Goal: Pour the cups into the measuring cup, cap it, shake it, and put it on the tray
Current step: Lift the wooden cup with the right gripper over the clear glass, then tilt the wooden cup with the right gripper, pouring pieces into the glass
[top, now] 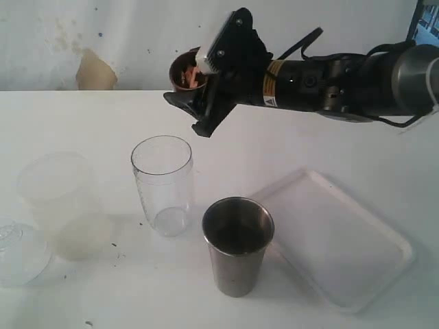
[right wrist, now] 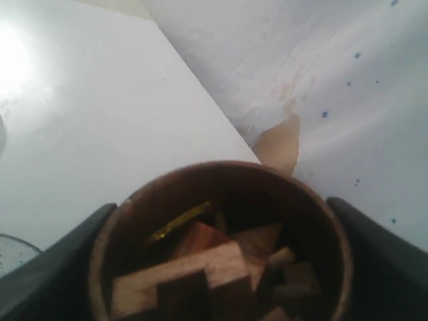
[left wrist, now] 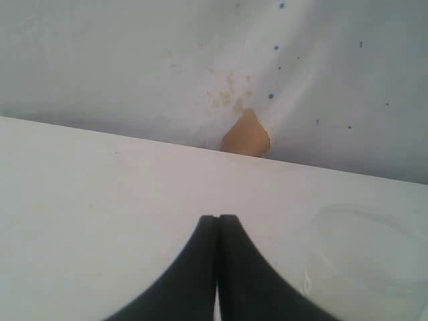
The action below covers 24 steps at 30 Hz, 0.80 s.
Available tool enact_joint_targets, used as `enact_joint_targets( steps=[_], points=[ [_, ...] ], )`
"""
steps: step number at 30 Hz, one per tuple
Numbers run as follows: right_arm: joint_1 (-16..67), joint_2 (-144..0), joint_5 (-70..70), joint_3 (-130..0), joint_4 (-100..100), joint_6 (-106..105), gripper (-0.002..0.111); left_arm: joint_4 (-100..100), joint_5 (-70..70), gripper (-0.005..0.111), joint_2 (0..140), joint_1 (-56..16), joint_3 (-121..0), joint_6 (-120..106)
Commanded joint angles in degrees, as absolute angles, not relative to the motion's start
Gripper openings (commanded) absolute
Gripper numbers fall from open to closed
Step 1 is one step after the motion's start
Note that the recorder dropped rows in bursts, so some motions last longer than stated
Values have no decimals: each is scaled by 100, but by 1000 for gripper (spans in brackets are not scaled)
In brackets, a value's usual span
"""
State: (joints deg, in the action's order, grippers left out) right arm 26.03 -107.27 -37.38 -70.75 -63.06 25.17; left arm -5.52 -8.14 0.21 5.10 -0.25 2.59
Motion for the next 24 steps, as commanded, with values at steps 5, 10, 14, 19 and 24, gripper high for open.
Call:
enact_joint_targets(
  steps=[5, 10, 14, 19, 24],
  points=[
    [3029, -10594, -2879, -7200, -6273, 2245, 0, -552, -753, 0, 0, 532, 0, 266],
    [3029, -10594, -2918, -7200, -6273, 1258, 0, -552, -753, 0, 0, 532, 0, 266],
    [3029, -10594, -2977, -7200, -6366, 1261, 0, -552, -753, 0, 0, 532, 0, 266],
    [3029, -10585, -3148, -7200, -6875, 1261, 0, -552, -753, 0, 0, 532, 0, 266],
    [3029, -10585, -3219, -7200, -6875, 1233, 0, -552, -753, 0, 0, 532, 0, 266]
  ],
)
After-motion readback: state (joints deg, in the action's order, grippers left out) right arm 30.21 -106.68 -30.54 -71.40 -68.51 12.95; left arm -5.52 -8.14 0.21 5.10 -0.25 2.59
